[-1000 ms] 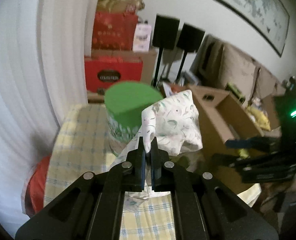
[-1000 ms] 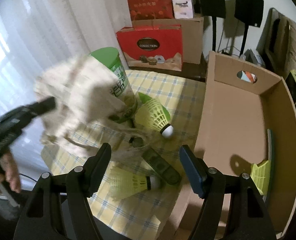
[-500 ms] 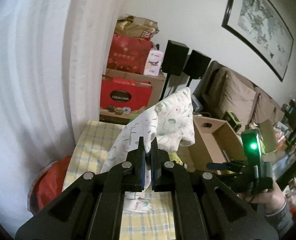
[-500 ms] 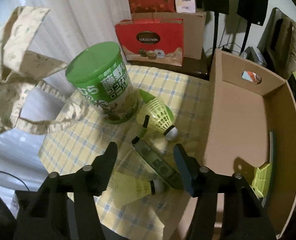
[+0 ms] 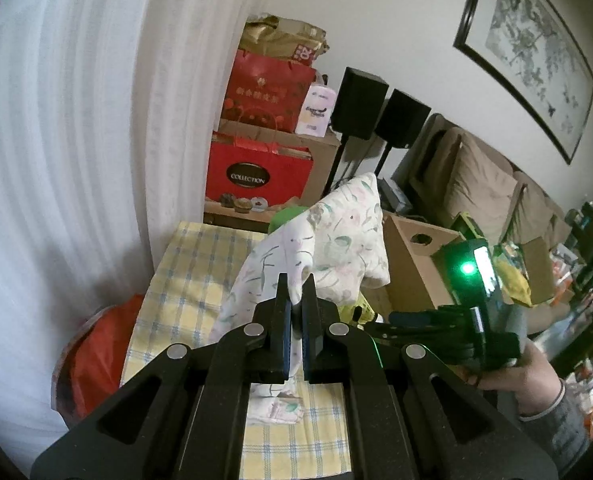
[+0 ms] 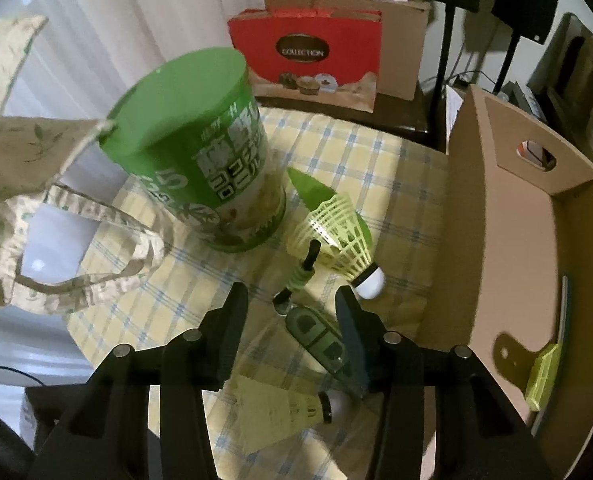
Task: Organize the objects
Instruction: 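Hold the tote bag up with the left tool while the right tool grasps the dark phone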
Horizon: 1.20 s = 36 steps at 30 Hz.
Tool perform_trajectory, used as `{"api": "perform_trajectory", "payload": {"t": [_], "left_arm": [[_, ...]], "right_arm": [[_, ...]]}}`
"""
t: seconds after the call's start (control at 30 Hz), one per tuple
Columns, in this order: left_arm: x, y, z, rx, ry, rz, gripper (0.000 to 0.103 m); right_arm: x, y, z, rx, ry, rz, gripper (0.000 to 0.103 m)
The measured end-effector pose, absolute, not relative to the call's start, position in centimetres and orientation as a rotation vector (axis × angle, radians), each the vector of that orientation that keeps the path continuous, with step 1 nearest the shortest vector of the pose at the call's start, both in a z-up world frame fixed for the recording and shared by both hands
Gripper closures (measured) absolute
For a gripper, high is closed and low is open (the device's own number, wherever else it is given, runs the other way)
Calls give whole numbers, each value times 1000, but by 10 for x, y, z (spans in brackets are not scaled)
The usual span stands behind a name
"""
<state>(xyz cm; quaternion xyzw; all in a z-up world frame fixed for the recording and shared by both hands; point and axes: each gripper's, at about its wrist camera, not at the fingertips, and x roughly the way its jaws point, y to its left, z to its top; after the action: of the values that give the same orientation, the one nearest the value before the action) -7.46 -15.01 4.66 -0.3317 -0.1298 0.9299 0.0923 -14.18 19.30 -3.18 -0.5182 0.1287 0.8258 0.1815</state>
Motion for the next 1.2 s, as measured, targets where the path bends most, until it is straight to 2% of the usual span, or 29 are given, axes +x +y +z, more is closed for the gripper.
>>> {"api": "perform_trajectory", "payload": {"t": [0.17,0.67,0.87,1.03,1.2], "left_arm": [[-75,-149,42,-998,-390,2741,99],[-73,-146,33,-1024,-408,2716,99],[-72,-146,32,-1031,-414,2713,99],[-73,-146,31,-1035,-418,2708,99],[-73,-145,32,-1033,-419,2707,99]], "right_arm": [[-143,191,-40,-1515,325,2310,56],[-146,175,-77,-1714,-26,2210,59],[-149,180,-86,-1745,-72,2187,64],[-148,182,-83,-1707,-98,2214,77],[-140,185,-59,-1591,-57,2293,82]]}}
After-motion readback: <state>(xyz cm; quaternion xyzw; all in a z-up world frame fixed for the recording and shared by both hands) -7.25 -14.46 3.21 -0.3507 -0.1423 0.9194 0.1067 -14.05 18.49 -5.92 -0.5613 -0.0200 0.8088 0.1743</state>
